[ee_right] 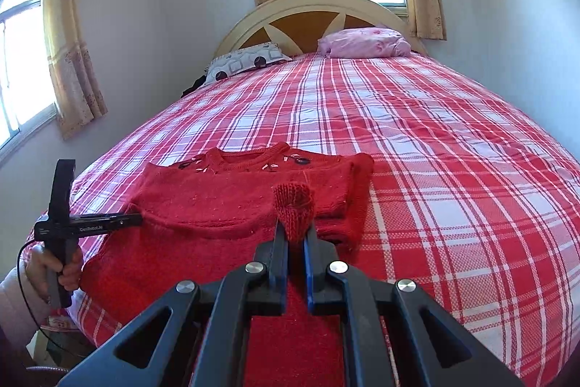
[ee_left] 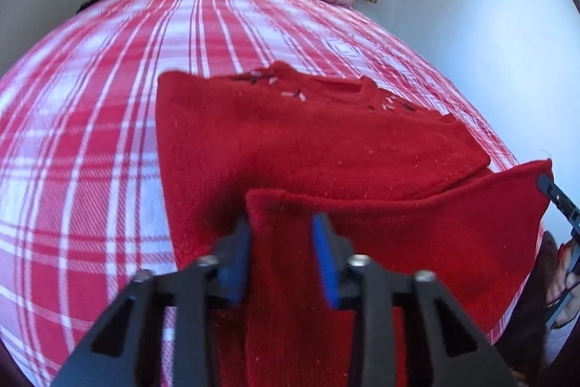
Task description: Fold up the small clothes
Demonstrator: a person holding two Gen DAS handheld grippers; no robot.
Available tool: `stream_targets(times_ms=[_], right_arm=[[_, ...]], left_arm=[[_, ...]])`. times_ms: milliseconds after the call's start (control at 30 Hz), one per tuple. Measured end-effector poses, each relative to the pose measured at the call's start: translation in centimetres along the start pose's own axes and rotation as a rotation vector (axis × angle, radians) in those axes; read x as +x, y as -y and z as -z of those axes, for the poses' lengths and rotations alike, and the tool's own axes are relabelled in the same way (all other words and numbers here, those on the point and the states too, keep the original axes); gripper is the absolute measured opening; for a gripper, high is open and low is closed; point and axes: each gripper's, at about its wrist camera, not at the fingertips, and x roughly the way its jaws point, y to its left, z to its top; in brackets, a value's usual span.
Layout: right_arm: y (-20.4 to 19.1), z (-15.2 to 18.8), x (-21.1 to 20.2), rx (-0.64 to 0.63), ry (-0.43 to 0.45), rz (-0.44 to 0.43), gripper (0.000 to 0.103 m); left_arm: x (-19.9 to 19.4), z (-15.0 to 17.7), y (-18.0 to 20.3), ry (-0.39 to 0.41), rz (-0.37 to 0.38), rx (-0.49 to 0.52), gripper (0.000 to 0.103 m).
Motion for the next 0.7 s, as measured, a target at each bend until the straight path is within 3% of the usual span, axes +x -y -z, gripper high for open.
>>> stream_targets(times_ms=[67, 100, 267, 533, 700], right_arm=[[0.1, 0.1, 0.1, 0.004, -0.007, 0.003, 0.006], [0.2, 0.1, 0.2, 0.007, -0.011, 0.007, 0.006], [0.5, -0.1, -0.1, 0.015, -0.003, 0.013, 0.006], [0.3, -3.3, -0.8, -0.024, 0.037, 0.007, 0.006], [0.6, -5.9, 0.4, -0.033, 0.050, -0.003, 0.006]], left_arm=[[-0.3, 0.2, -0.1, 0.014, -0.002, -0.009, 0.009], [-0.4, 0.2, -0.1, 0.015, 0.001, -0.014, 0.008], [-1.9, 0.4, 0.7, 0.038, 0.009, -0.007, 0.006], [-6.9, -2.0, 0.4, 0.160, 0.093, -0.098, 0.006], [-7.7, -4.3, 0.4, 0.212, 0.044, -0.078, 0.006]])
